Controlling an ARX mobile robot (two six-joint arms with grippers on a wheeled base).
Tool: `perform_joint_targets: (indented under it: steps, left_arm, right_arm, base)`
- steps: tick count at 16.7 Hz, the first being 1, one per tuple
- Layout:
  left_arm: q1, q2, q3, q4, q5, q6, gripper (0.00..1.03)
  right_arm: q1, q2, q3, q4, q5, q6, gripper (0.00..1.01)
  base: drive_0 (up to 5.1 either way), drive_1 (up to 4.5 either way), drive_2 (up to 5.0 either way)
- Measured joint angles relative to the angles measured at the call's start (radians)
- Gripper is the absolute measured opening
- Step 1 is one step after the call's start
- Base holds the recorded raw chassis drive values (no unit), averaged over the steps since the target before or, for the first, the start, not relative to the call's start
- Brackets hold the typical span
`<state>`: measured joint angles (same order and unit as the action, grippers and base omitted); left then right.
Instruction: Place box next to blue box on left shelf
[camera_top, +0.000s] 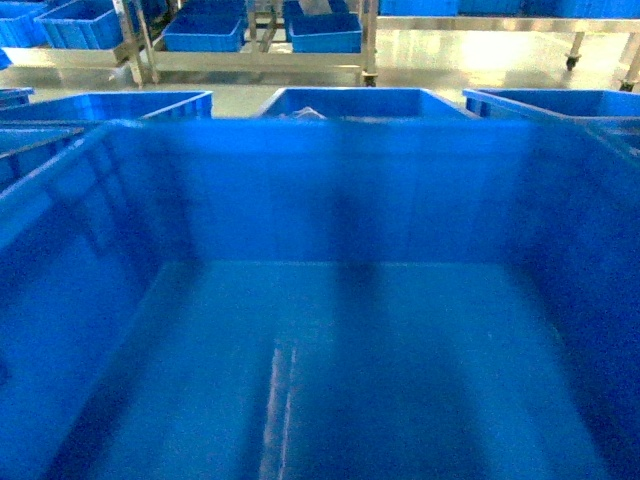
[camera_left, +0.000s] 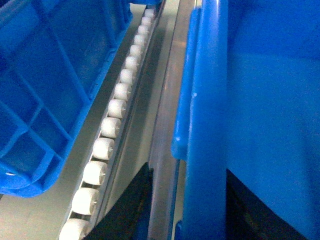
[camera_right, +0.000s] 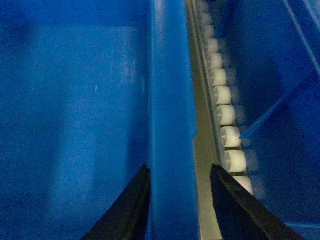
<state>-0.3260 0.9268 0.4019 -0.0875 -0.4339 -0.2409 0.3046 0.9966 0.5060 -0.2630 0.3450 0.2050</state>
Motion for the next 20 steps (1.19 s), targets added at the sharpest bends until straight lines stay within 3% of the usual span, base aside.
perform_joint_targets:
  steps: [1,2,3,5,8,9,13,15,16,18,19,20]
  left_arm:
    - [0.007,-0.025,0.004,-0.002,-0.021,0.0,0.45]
    - [0.015,-0.077,0.047,0.007,-0.085,0.01,0.66]
    - [0.026,-0.12,0.113,0.04,-0.135,0.034,0.8]
    - [-0.026,-0.152,0.197,0.11,-0.167,0.117,1.0]
    - [-0.08,-0.148,0.221,0.181,-0.225,0.216,0.98]
    - [-0.079,-0.148,0.221,0.184,-0.225,0.23,0.98]
    - [-0.076,-0.149,0.221,0.196,-0.231,0.251,0.98]
    - [-0.076,-0.149,0.219,0.191,-0.248,0.268,0.98]
    - [-0.076,-0.149,0.219,0.19,-0.251,0.272,0.98]
    - [-0.076,-0.149,0.219,0.191,-0.251,0.275,0.98]
    - [-0.07,-0.152,0.213,0.206,-0.231,0.274,0.97]
    - [-0.008,-0.199,0.151,0.277,-0.047,0.263,0.85]
  right_arm:
    - [-0.005,-0.019,0.009,-0.014,0.014,-0.01,0.44]
    - [-0.016,-0.092,0.093,-0.032,0.117,-0.035,0.66]
    - [-0.016,-0.143,0.165,-0.018,0.164,-0.046,0.81]
    - [0.038,-0.167,0.234,0.041,0.184,-0.057,1.0]
    - [0.119,-0.175,0.241,0.056,0.263,-0.072,0.98]
    - [0.123,-0.188,0.241,0.058,0.275,-0.076,0.98]
    - [0.118,-0.205,0.241,0.05,0.294,-0.087,0.98]
    - [0.114,-0.206,0.241,0.047,0.387,-0.125,0.98]
    - [0.113,-0.206,0.241,0.046,0.4,-0.135,0.98]
    - [0.113,-0.206,0.241,0.046,0.401,-0.147,0.98]
    - [0.096,-0.219,0.213,0.143,0.338,-0.159,0.95]
    - [0.026,-0.287,0.109,0.31,0.139,-0.178,0.82]
  base:
    - [0.0,0.0,0.0]
    - [0.0,0.0,0.0]
    - [0.0,0.0,0.0]
    - [0.0,0.0,0.0]
    - [0.0,0.0,0.0]
    - [0.0,0.0,0.0]
    - [0.0,0.0,0.0]
    - [0.0,0.0,0.0]
    - [0.0,0.0,0.0]
    - [0.0,0.0,0.0]
    - [0.0,0.0,0.0]
    - [0.0,0.0,0.0]
